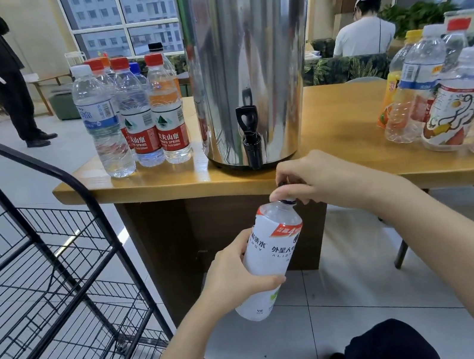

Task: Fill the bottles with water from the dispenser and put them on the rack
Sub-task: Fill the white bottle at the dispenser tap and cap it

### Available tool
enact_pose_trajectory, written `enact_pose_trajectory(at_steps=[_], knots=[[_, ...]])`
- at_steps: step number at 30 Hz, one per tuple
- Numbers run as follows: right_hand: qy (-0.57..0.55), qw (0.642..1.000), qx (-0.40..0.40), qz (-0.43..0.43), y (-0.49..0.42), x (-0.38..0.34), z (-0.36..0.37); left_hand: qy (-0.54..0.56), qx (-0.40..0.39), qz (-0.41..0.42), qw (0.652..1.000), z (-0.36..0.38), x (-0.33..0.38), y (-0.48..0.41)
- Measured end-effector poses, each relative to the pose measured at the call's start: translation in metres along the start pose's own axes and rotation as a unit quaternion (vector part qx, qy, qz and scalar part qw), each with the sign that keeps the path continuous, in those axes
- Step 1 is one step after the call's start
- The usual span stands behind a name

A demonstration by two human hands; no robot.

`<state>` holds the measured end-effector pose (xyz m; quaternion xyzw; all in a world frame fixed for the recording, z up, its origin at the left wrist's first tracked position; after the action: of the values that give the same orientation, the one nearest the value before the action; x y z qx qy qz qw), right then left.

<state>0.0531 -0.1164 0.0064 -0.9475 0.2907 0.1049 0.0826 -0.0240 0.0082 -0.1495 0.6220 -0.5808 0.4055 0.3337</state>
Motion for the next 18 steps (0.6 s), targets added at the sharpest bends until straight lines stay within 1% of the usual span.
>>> enact_pose_trajectory(at_steps=[6,9,15,18], knots=[[-0.089,0.994,0.017,-0.053,0.006,0.002,-0.009,0.003,0.002,0.002,1.0,-0.001,0.0,0.002],[-0.127,0.989,0.032,-0.064,0.01,0.003,-0.014,-0.001,0.003,0.0,1.0,-0.003,0.001,0.002],[-0.121,0.988,0.039,-0.088,0.01,0.006,-0.016,-0.035,0.005,0.002,0.999,-0.007,0.004,0.003],[-0.101,0.991,0.041,-0.079,0.01,0.007,-0.016,-0.052,0.01,0.004,0.999,-0.008,0.004,0.004]])
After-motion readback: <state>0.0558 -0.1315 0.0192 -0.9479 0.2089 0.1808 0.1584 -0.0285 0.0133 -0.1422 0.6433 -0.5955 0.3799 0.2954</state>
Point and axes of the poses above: each hand's wrist, its own y-axis away from the middle knuckle, its own z-axis out of the palm, x = y × z, the point moved 7 cm from there along -y, towards the middle knuckle, and after that the axes turned 4 degrees about y, right-handed, at the moved point
